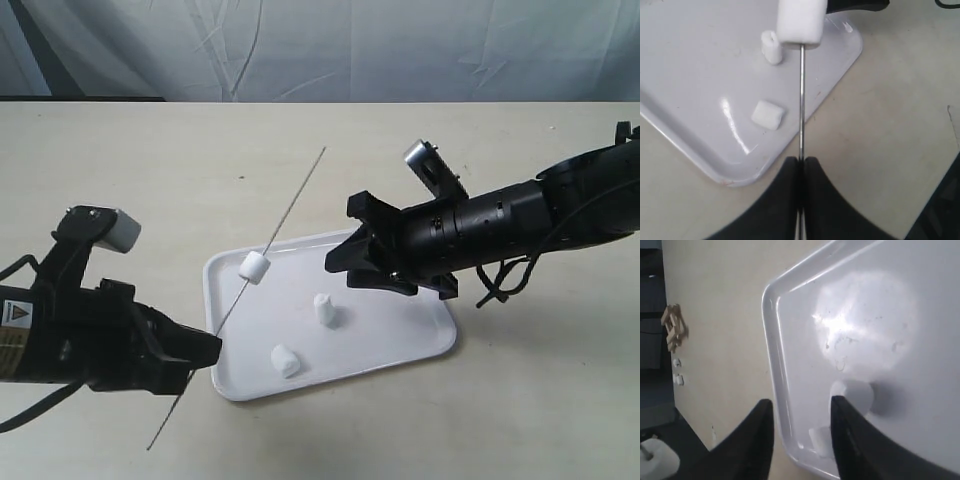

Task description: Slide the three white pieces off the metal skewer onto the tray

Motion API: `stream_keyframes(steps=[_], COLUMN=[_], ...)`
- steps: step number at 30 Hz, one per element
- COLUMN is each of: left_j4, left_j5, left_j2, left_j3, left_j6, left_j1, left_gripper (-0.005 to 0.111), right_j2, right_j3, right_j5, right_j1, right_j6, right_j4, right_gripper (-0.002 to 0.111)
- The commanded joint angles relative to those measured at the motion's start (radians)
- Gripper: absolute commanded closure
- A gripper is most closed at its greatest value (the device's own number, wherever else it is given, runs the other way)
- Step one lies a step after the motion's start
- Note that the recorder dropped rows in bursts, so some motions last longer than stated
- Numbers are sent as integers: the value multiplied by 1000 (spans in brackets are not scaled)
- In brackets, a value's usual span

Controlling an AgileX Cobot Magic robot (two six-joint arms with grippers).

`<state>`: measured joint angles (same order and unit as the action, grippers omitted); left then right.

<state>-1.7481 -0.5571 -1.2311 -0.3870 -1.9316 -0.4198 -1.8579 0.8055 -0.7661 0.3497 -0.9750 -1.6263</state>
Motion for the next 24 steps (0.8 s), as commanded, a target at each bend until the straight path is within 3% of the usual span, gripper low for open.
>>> stream_keyframes(steps=[1, 7, 13, 18, 24], left_j4=[4, 4, 9, 16, 16], left_j5=[48, 14, -22, -43, -69], left_j2=[-15, -115, -165, -165, -165], left_j3=[-1, -3, -34, -80, -134], left_j6=[2, 24, 30, 30, 30], left_j1=[-1, -1, -1, -1, -1], left_gripper=[107, 107, 107, 107, 107], right_j2=[-2, -2, -2, -2, -2], right_j3=[-2, -2, -2, -2, -2], right_j5=[-51, -238, -259, -280, -337], right_j1=[2, 2, 2, 2, 2], right_j6=[-31, -99, -108, -113, -144], right_j4=[-15, -23, -23, -42, -99], right_gripper=[72, 72, 71, 59, 60])
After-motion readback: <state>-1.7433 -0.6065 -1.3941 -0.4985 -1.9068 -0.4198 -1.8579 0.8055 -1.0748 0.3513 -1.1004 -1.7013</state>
